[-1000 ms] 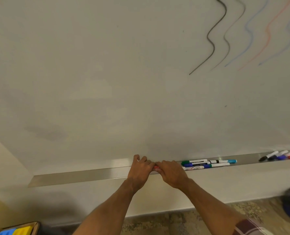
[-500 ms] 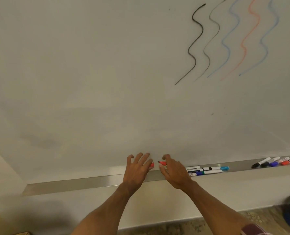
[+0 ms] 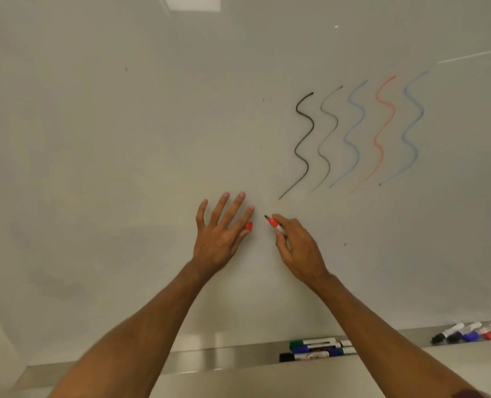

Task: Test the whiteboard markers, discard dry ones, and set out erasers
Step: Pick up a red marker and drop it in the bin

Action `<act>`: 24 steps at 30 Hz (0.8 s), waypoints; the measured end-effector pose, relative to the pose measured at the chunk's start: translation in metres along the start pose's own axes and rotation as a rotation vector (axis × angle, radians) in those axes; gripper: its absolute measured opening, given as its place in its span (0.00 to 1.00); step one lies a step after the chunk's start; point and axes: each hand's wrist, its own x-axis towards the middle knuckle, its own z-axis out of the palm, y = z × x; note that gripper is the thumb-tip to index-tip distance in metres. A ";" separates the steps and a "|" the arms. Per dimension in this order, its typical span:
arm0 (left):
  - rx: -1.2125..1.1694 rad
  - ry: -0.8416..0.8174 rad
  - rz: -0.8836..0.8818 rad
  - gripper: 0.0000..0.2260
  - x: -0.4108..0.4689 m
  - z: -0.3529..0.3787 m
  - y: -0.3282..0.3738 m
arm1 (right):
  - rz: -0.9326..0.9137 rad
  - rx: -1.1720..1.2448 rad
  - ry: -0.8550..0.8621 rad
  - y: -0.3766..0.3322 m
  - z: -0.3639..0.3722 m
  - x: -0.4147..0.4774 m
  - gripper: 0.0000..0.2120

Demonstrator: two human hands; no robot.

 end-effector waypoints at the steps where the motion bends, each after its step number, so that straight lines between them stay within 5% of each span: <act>1: 0.018 0.032 0.000 0.20 0.018 -0.004 -0.007 | -0.021 0.019 0.027 -0.004 -0.007 0.016 0.17; 5: 0.081 0.115 0.010 0.21 0.087 -0.022 -0.034 | 0.028 0.147 0.100 -0.017 -0.031 0.073 0.16; 9: 0.116 0.202 -0.014 0.22 0.140 -0.039 -0.062 | -0.147 0.138 0.236 -0.030 -0.051 0.122 0.05; 17: 0.070 0.258 0.020 0.21 0.165 -0.039 -0.093 | -0.289 0.023 0.370 -0.039 -0.071 0.172 0.18; 24: 0.122 0.269 0.033 0.22 0.165 -0.036 -0.095 | -0.233 0.149 0.545 -0.047 -0.060 0.182 0.13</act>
